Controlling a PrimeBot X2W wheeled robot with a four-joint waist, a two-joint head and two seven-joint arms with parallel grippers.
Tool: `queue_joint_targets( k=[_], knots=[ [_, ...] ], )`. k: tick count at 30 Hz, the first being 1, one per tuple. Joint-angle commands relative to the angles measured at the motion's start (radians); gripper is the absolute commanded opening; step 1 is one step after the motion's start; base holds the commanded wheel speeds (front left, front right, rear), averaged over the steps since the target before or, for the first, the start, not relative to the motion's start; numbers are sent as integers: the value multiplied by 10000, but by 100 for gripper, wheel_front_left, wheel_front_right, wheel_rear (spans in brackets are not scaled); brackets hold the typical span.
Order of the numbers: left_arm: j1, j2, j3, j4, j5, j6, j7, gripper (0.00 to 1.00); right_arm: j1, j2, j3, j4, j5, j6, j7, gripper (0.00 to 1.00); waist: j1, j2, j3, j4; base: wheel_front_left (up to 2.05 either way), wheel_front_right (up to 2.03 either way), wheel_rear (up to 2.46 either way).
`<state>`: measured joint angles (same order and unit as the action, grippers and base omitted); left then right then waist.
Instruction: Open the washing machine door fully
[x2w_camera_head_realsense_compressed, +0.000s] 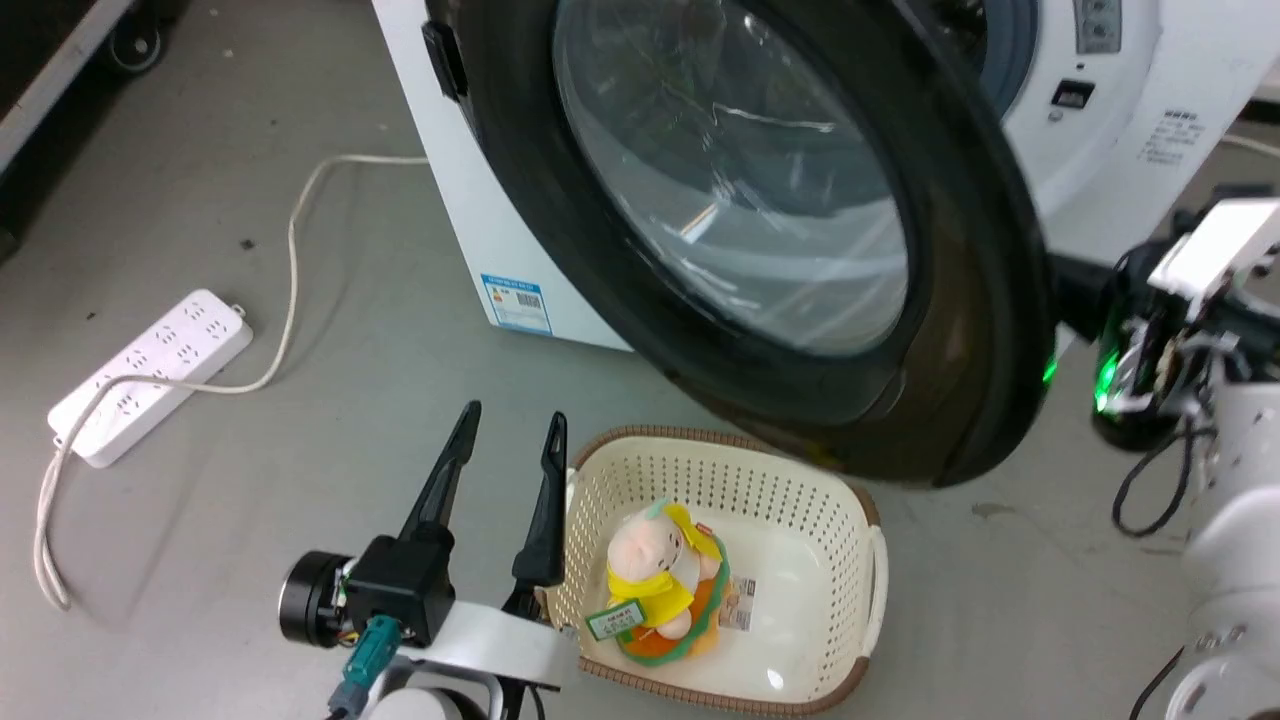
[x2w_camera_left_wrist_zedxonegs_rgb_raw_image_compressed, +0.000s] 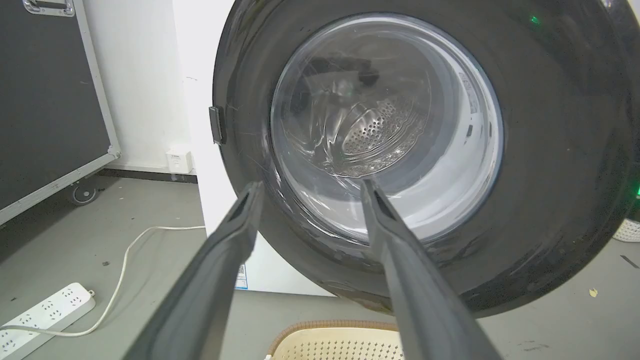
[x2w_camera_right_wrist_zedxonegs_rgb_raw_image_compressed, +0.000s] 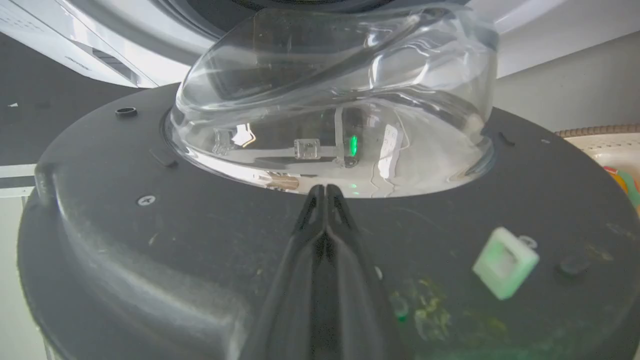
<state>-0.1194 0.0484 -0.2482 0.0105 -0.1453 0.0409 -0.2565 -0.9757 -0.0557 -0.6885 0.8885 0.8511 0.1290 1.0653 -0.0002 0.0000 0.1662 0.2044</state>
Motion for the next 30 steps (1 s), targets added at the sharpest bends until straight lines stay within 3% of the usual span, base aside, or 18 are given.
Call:
queue_joint_targets(
  k=[1,9,18,24,30],
  knots=[
    [139,18,-25,52,-42,-30,-53,100,379,53,242,24,297,17,106,0,2,0,-183,59,0,0,0],
    [628,18,-207,312,-145,-69,-53,100,2142,54,3049,-395,3040,17,321,0,2,0,-676,244,0,0,0],
    [999,18,-425,483,-100,-130,-53,100,4273,54,7199,-2311,6259,17,-597,0,2,0,-890,379,0,0,0],
    [1093,18,-423,539,-63,-196,-53,100,5187,54,9257,-3779,6884,17,-1720,0,2,0,-873,450,0,0,0],
    [1095,18,-242,528,-47,-178,-53,100,5336,46,9426,-4154,6733,17,-2553,0,2,0,-865,373,0,0,0]
  ],
)
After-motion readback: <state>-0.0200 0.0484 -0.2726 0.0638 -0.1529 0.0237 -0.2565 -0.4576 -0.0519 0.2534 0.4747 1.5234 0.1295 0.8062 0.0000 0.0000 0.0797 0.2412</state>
